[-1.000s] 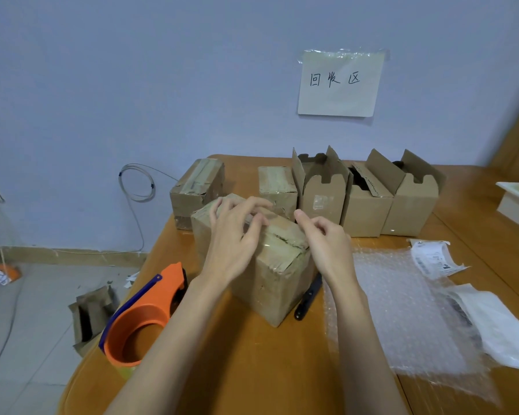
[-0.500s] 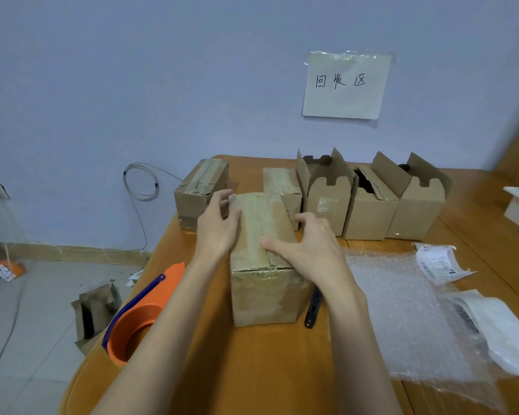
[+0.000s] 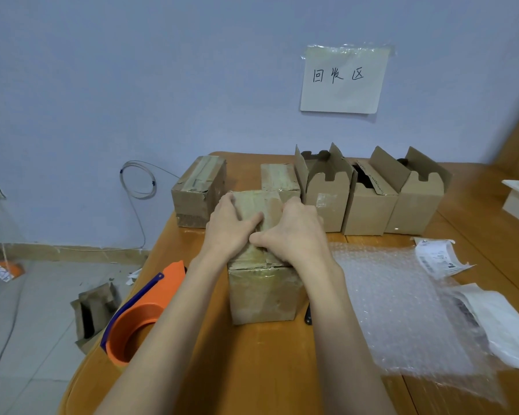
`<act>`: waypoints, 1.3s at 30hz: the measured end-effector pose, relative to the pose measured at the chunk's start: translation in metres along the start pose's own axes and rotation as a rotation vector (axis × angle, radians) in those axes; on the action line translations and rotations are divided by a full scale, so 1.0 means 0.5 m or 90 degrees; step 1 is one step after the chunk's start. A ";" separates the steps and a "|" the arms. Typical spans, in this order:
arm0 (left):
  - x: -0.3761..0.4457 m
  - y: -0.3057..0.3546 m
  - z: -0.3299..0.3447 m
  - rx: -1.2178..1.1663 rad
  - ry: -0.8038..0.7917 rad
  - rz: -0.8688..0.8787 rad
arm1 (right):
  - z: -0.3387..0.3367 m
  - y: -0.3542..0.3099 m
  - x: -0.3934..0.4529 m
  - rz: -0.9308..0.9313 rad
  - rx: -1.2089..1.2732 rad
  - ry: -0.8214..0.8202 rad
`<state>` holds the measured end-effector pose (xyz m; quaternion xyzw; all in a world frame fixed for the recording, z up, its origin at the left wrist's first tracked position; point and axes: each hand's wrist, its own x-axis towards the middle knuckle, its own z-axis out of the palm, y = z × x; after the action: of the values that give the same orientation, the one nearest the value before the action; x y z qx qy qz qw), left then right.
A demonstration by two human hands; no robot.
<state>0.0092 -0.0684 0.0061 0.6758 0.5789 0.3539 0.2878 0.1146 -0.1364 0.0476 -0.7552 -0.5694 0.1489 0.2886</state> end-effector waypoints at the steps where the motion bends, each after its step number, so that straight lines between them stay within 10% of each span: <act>1: 0.000 0.000 -0.002 0.005 0.006 0.003 | -0.001 -0.003 -0.001 -0.011 -0.012 0.005; 19: 0.002 0.028 -0.011 0.214 0.151 0.028 | -0.018 0.020 -0.017 -0.033 0.078 -0.003; 25: -0.001 0.045 -0.016 0.238 0.124 0.042 | -0.024 0.003 -0.018 0.000 0.053 -0.177; 32: -0.002 0.042 -0.018 0.187 0.131 0.033 | 0.007 -0.008 -0.032 -0.048 0.042 0.043; 39: 0.002 0.028 -0.021 0.195 0.152 0.045 | 0.010 -0.005 -0.033 -0.024 -0.002 -0.049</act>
<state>0.0087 -0.0701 0.0235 0.6848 0.6320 0.3491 0.0984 0.1050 -0.1505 0.0434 -0.7383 -0.5946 0.1714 0.2683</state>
